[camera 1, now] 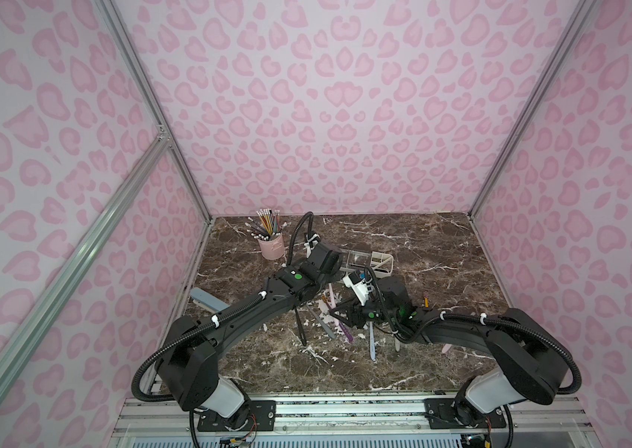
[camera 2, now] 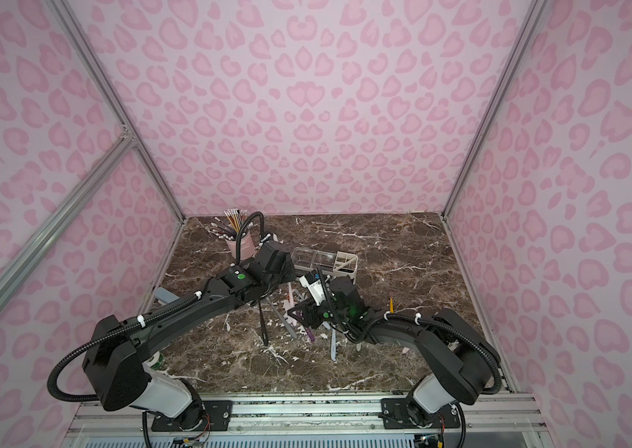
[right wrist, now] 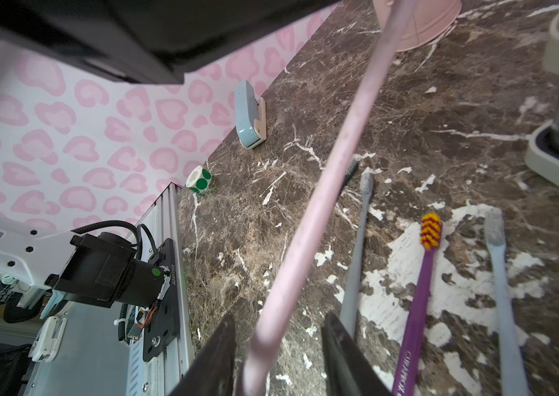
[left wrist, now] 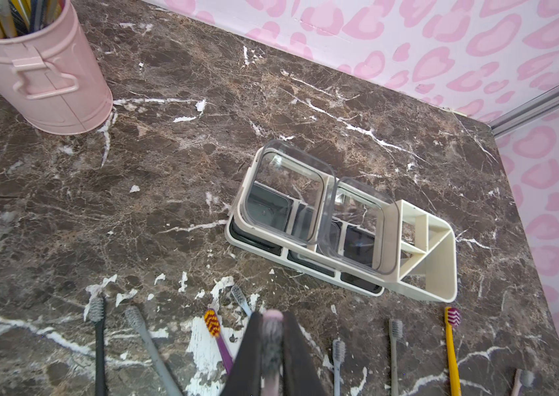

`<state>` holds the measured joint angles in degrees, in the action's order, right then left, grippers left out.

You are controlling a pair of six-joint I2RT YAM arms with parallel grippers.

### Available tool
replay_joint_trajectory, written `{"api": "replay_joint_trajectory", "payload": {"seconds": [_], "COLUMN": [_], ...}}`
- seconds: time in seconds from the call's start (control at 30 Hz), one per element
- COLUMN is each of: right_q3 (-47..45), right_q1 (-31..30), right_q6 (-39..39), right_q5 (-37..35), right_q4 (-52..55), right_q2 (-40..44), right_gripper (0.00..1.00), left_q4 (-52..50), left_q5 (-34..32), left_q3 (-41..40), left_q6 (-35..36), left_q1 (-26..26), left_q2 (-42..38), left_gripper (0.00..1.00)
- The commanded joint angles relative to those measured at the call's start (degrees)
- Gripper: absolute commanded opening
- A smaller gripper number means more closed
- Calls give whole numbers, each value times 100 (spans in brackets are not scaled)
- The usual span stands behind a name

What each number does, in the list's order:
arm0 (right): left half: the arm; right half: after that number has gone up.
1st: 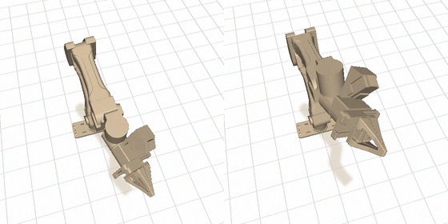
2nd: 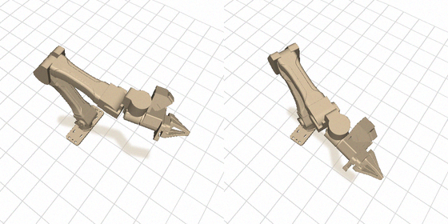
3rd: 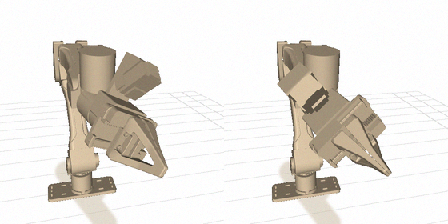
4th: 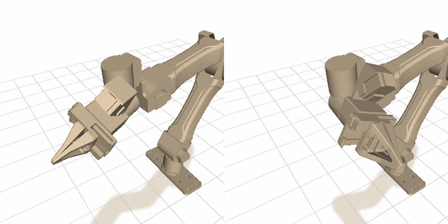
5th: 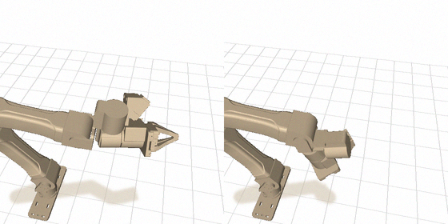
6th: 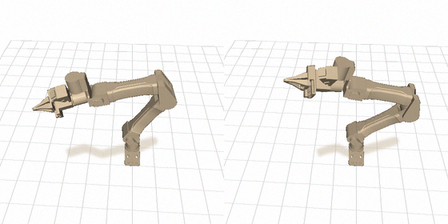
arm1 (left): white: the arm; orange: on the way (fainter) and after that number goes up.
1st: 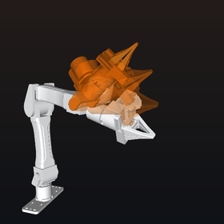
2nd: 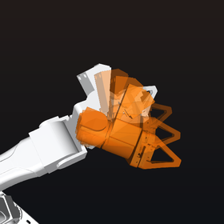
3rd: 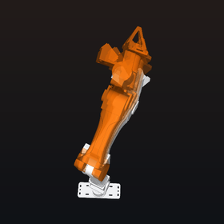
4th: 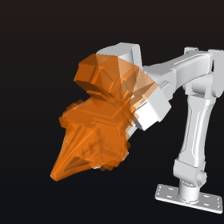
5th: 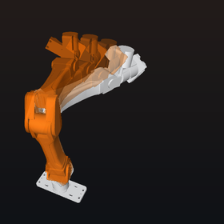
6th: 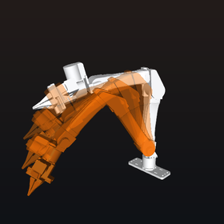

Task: Place the toothbrush into the toothbrush holder
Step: Pick up the toothbrush from the center of the board.

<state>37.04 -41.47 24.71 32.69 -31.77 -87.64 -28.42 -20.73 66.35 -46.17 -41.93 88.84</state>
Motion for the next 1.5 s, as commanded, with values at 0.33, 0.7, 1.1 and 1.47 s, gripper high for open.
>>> {"api": "replay_joint_trajectory", "payload": {"seconds": [0.33,0.7,1.1,1.47], "right_q3": [44,41,-274,-355], "right_q1": [-7,23,216,212], "right_q6": [150,200,210,-128], "right_q5": [84,28,-105,-183], "right_q4": [-343,-319,-364,-137], "right_q2": [-118,-60,239,450], "right_gripper": [25,5,0,0], "left_q4": [268,221,-904,-1729], "left_q5": [69,69,527,2110], "left_q3": [-31,26,686,1179], "left_q6": [-63,-85,-14,12], "left_q1": [-6,-7,194,669], "left_q2": [-44,-84,-354,-154], "left_gripper": [2,19,84,78]}}
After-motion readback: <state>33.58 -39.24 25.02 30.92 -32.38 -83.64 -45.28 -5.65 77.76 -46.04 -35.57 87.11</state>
